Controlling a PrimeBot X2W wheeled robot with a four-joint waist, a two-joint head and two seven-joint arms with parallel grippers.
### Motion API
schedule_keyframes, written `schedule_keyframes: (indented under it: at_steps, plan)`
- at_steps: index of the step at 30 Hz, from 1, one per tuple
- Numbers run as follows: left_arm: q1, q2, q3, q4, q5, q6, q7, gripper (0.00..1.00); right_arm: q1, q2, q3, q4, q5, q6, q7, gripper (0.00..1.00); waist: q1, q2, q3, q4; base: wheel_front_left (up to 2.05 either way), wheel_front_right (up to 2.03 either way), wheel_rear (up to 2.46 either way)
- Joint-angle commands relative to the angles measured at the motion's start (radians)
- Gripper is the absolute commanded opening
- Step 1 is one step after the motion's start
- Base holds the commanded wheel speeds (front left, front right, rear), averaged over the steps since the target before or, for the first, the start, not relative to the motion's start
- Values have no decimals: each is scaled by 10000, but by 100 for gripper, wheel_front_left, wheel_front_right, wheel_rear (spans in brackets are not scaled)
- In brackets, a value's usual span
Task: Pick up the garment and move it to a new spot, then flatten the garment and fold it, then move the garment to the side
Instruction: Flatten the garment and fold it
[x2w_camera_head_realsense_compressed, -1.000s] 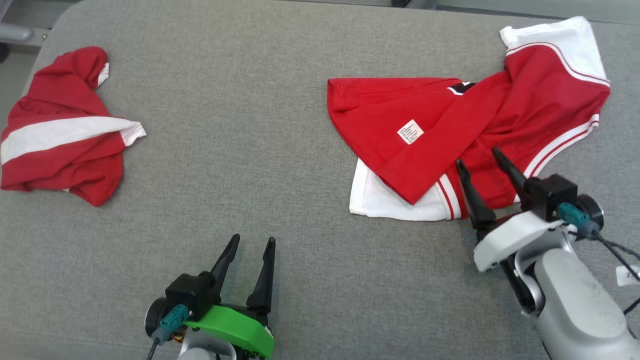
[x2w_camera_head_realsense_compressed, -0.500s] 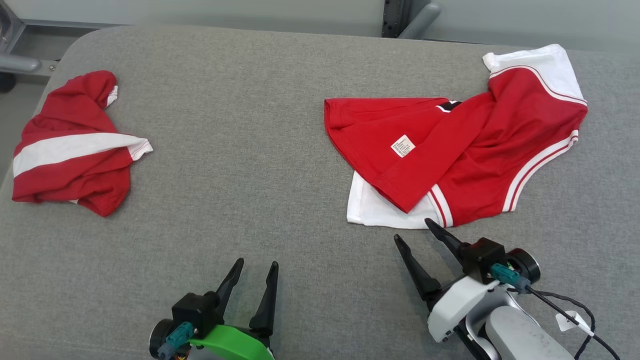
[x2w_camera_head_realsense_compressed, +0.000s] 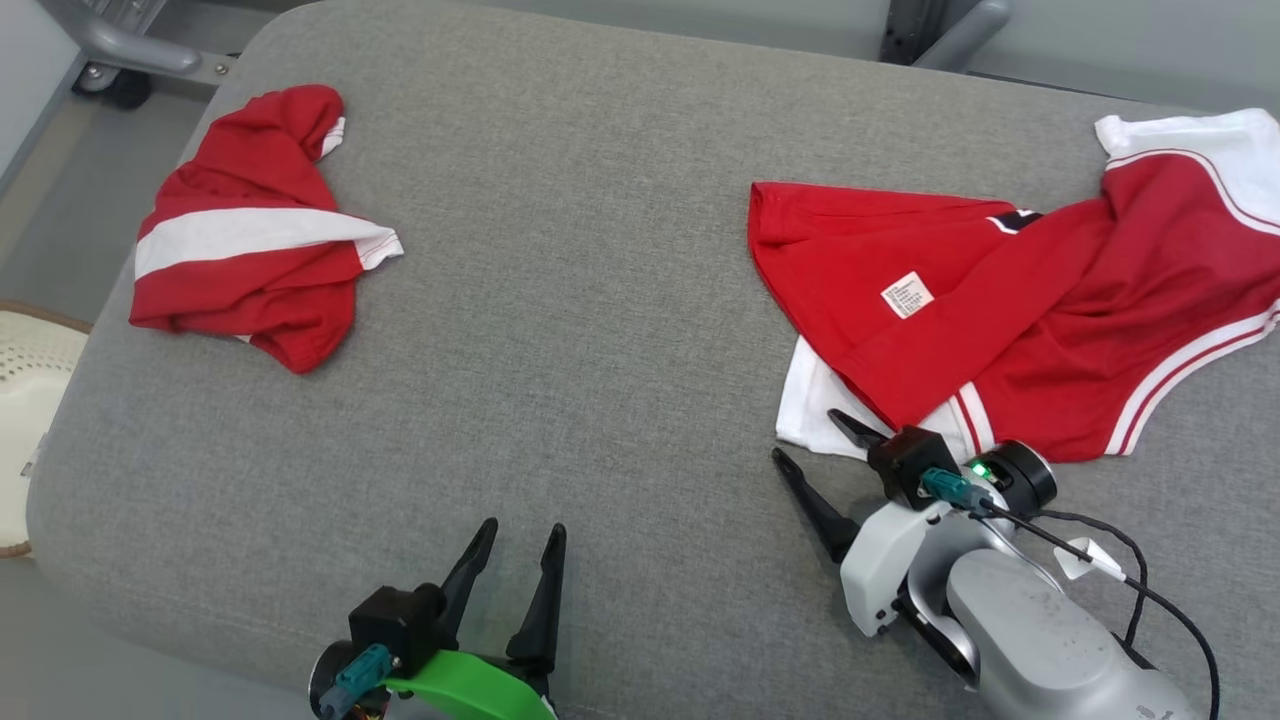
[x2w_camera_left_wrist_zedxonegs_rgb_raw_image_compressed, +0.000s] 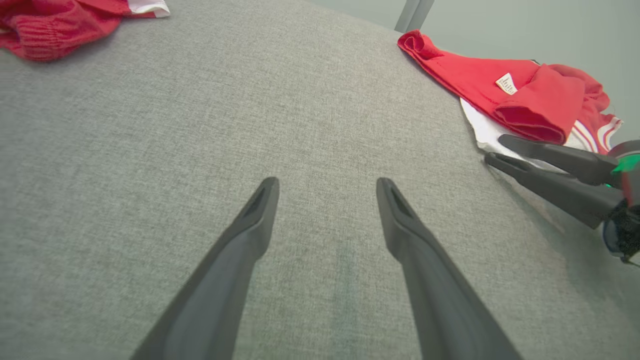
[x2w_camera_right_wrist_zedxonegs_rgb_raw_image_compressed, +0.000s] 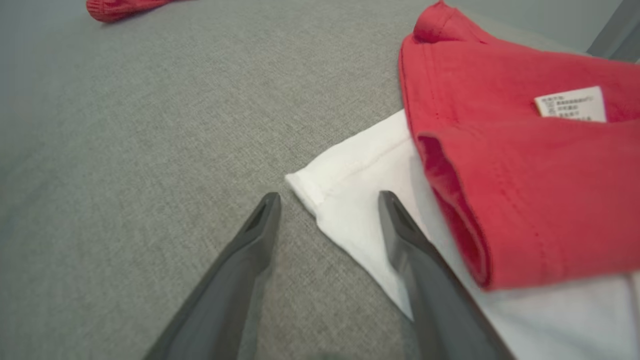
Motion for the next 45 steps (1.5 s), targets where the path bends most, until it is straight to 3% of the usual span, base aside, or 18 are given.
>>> schedule_keyframes:
  at_steps: [1,2,4,5,7,14,24,34,40,45]
  plan:
    - [39,20,5,-15,-90,36,-6,100,-128,19,30,183,-43,-14,36,100,0,68,202,288,0,0,0]
    - [48,20,8,-24,-139,45,-6,100,-160,24,82,395,-36,-14,115,100,0,68,237,319,0,0,0]
    - [41,18,-12,-66,-183,65,-6,100,-202,-9,188,732,-43,-14,167,75,0,68,298,340,0,0,0]
    - [36,18,-17,-81,-213,90,-6,100,-208,-28,214,880,-14,-14,169,40,0,68,319,337,0,0,0]
    - [-5,20,-8,-112,-208,128,-6,100,-294,-46,241,1088,32,-14,152,0,0,68,363,279,0,0,0]
    - [-81,23,135,-159,-74,73,-6,100,-374,-1,114,419,271,-14,-200,0,0,68,-6,-320,0,0,0]
    - [285,24,494,-42,330,-33,-6,100,963,-1187,661,-3313,1134,-11,-229,0,0,68,-1048,-1863,0,0,0]
    - [323,25,328,41,466,-116,-5,100,2268,-2691,1902,-3043,2469,-14,-222,0,0,68,-1155,-2949,0,0,0]
    - [203,26,369,57,536,-115,-5,100,2303,-3487,1052,-3161,2715,-14,-227,0,0,68,-1102,-3269,0,0,0]
    - [127,26,447,59,585,-119,-5,100,2630,-3781,-940,-4442,2041,-13,-229,0,0,68,-1043,-3384,0,0,0]
